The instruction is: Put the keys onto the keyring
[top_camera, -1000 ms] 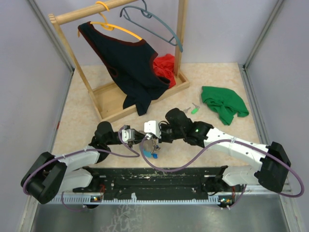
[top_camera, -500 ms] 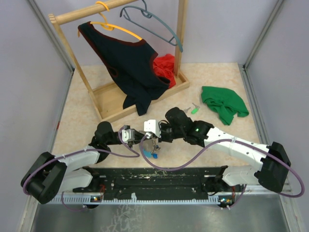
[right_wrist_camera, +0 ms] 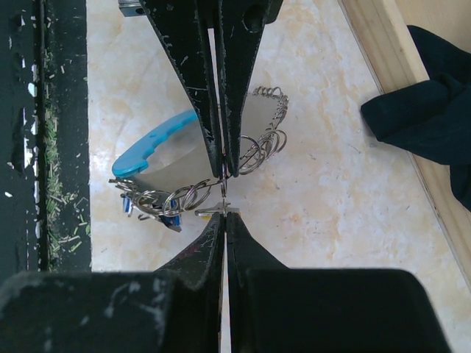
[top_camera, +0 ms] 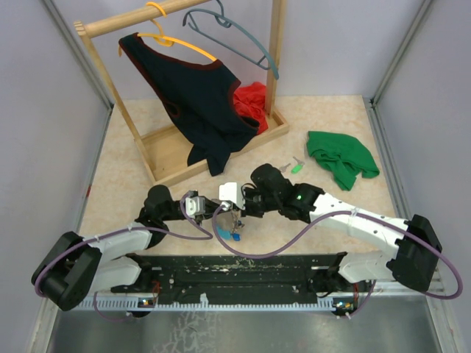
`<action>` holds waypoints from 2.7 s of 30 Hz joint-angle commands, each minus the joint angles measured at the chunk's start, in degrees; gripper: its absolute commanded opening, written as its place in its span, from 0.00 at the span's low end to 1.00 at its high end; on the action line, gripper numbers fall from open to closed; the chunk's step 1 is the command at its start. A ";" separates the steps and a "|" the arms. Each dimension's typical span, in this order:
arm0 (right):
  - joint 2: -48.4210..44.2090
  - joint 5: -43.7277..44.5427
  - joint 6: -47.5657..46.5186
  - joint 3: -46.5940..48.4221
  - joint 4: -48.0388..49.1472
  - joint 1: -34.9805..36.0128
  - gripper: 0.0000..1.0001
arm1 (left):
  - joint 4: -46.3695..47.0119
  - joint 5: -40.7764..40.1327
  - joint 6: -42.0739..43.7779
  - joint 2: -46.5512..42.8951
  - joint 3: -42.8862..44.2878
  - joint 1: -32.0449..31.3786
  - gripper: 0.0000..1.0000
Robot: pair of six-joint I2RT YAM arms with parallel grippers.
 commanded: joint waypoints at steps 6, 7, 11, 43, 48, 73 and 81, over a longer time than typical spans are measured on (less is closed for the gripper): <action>0.27 -1.69 0.65 3.60 2.76 0.81 0.00 | 2.10 1.49 0.67 -0.73 -0.15 0.20 0.00; 0.31 -1.74 0.69 3.52 2.84 0.81 0.00 | 2.14 1.49 0.68 -0.67 -0.15 0.21 0.00; 0.45 -2.03 0.85 3.60 3.16 0.81 0.00 | 2.14 1.87 0.64 -0.56 -0.06 0.20 0.00; 0.44 -1.11 1.57 4.51 2.02 0.80 0.00 | 1.96 2.33 0.77 -0.55 0.02 0.20 0.00; 0.88 -1.57 1.58 4.74 1.84 0.81 0.00 | 1.97 2.78 0.84 -0.56 0.02 0.21 0.00; 3.50 -5.66 2.67 7.38 0.53 0.84 0.00 | 0.49 2.53 -0.53 -0.65 1.08 0.12 0.00; 3.18 -4.43 1.52 6.93 0.10 0.94 0.00 | -2.91 1.74 -1.33 -0.47 2.87 0.12 0.00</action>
